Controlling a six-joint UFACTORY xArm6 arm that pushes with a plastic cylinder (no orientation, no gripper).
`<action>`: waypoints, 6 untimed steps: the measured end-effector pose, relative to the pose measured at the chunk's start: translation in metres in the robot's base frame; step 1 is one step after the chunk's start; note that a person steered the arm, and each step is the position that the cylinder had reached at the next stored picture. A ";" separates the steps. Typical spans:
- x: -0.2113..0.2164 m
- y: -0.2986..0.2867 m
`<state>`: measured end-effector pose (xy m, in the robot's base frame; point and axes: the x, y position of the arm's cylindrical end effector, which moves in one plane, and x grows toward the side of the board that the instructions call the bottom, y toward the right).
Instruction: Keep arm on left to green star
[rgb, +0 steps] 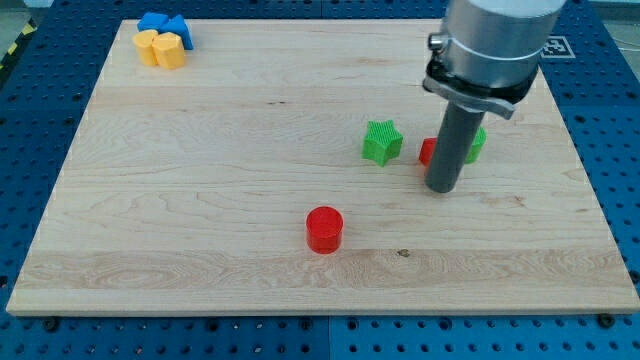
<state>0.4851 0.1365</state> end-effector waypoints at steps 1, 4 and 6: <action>-0.012 0.028; 0.000 0.014; -0.002 -0.141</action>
